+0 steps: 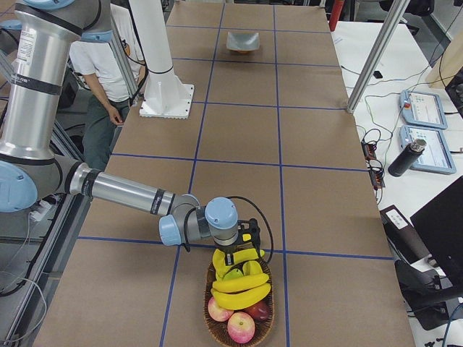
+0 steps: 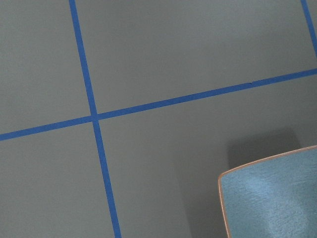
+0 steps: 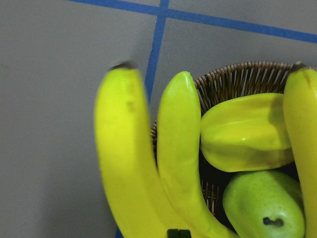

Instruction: Transfer all bananas from basket to plate

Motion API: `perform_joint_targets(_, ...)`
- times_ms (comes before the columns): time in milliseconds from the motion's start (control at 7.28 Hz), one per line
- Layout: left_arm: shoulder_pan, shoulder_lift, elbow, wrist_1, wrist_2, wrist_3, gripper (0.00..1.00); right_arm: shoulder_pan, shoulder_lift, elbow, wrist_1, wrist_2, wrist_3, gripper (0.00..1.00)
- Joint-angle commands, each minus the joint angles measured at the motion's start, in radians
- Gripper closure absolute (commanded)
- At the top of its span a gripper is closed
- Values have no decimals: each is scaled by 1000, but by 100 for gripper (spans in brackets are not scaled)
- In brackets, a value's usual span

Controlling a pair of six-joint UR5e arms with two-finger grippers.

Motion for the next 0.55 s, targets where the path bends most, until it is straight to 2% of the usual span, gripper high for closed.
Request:
perform_joint_targets(0, 0, 0, -3, 0, 0, 0, 0, 0, 2, -25, 6, 2, -1, 100)
perform_joint_targets(412, 0, 0, -3, 0, 0, 0, 0, 0, 5, -8, 6, 13, 10, 100)
